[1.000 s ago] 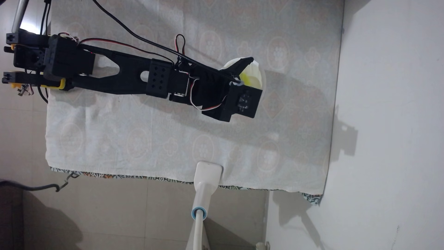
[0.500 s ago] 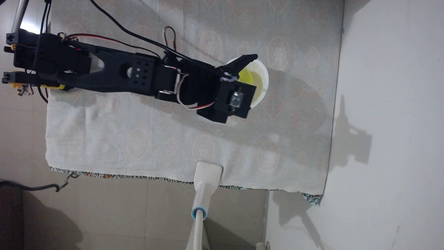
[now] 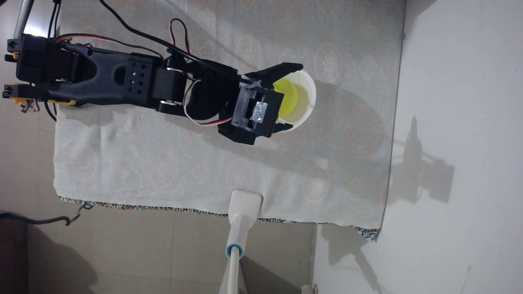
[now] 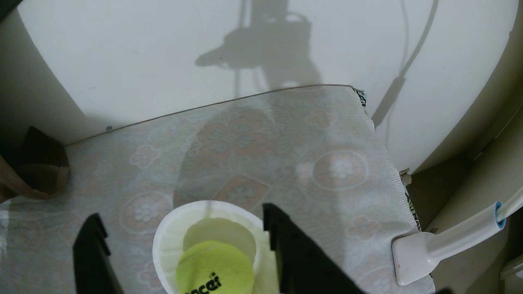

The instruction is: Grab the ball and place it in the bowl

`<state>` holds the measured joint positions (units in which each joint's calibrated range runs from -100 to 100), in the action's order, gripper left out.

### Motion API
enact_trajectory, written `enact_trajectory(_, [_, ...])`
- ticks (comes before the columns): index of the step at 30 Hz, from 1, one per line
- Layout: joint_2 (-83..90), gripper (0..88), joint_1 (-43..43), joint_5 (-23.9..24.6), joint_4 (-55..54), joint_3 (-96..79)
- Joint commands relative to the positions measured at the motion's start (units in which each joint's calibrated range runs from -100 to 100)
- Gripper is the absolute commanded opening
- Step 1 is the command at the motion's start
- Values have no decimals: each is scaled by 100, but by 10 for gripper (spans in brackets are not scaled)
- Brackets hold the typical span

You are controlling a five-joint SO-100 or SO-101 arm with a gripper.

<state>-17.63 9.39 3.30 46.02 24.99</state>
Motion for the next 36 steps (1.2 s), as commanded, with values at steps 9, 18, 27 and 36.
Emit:
enact_trajectory(9, [1622, 213, 228, -249, 92, -595])
enact_trajectory(18, [2813, 124, -14, -444, 75, -1731])
enact_trajectory(27, [4745, 53, -510, -552, 67, -4130])
enact_trajectory(36, [6258, 22, -972, -508, 125, -5729])
